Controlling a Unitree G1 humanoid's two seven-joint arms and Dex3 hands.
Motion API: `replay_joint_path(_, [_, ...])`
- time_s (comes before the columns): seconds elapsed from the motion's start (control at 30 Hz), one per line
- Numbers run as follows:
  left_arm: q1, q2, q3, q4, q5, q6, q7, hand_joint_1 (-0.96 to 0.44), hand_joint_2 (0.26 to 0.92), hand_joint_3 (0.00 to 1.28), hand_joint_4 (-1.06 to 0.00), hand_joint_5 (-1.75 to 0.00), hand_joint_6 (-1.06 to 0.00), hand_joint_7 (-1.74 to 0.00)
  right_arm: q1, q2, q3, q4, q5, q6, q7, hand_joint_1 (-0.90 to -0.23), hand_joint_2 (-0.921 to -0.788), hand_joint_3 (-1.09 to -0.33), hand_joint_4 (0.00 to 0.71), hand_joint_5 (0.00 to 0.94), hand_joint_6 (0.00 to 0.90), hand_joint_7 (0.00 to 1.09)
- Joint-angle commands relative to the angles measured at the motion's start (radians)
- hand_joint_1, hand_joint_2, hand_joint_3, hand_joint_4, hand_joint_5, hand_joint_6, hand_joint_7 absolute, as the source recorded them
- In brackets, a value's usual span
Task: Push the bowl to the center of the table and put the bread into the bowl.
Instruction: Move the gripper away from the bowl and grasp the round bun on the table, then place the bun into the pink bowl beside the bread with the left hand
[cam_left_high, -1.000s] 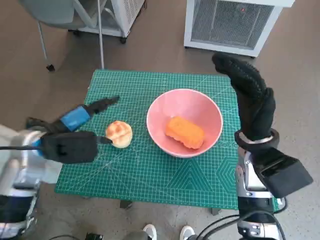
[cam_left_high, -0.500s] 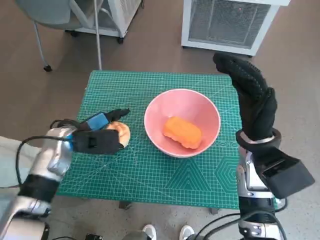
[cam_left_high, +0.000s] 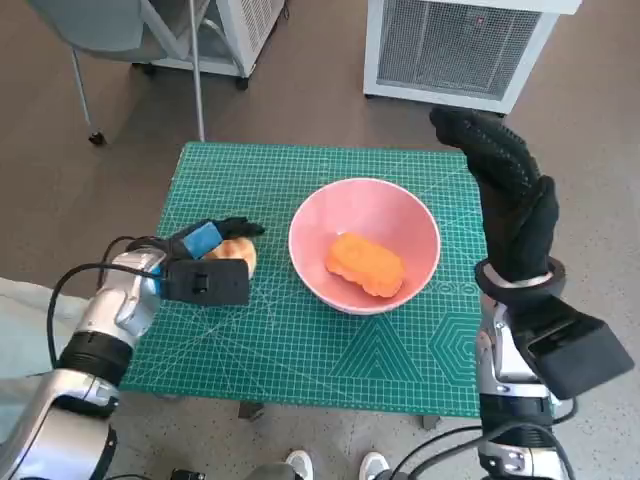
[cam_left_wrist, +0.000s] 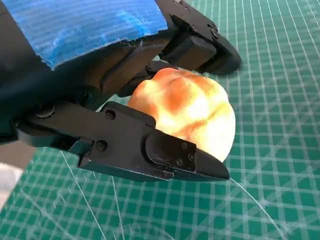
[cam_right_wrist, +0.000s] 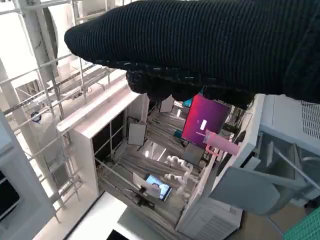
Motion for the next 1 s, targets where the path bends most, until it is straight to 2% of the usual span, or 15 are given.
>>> replay_joint_path(0.03, [0.026,0.022,-0.032,0.021,0.019,-0.037,-0.029,0.00,0.901,0.09,-0.68,-1.09,-0.67,-1.18,0.019,-0.002,-0.001,0.000,0.013,0.007,0.007,-0.657,-0.921,-0.829,0.268,0.003,-0.001,0.60])
replay_joint_path(0.23, [0.066,0.088,0.052,-0.195,-0.047,-0.013,-0.059,0.00,0.905,0.08,-0.69,-1.14,-0.66,-1.15,0.020,-0.001,0.000,0.002,0.013,0.009,0.007,-0.662,-0.921,-0.829,0.268,0.003,-0.001,0.60])
replay_joint_path(0.43, [0.151,0.116,0.206,-0.486,-0.109,0.016,0.015,0.00,0.917,0.04,-0.76,-1.09,-0.63,-1.16,0.020,-0.002,0.000,0.006,0.016,0.012,0.012,-0.665,-0.921,-0.826,0.268,0.003,-0.001,0.60])
replay_joint_path(0.63, [0.180,0.085,0.322,-0.729,-0.130,0.049,0.068,0.00,0.917,0.02,-0.80,-1.01,-0.63,-1.19,0.018,-0.004,0.002,0.004,0.017,0.020,0.015,-0.667,-0.921,-0.826,0.267,0.003,-0.001,0.60])
replay_joint_path(0.8, [0.160,0.018,0.338,-0.862,-0.087,0.058,0.146,0.00,0.918,0.02,-0.81,-1.00,-0.62,-1.19,0.014,-0.007,0.002,0.001,0.024,0.030,0.019,-0.670,-0.921,-0.826,0.265,0.002,-0.001,0.60])
replay_joint_path(1.0, [0.110,-0.083,0.293,-0.908,-0.035,0.044,0.244,0.00,0.920,0.02,-0.81,-1.03,-0.62,-1.17,0.011,-0.009,-0.002,0.004,0.029,0.033,0.026,-0.669,-0.921,-0.828,0.265,0.001,-0.001,0.60])
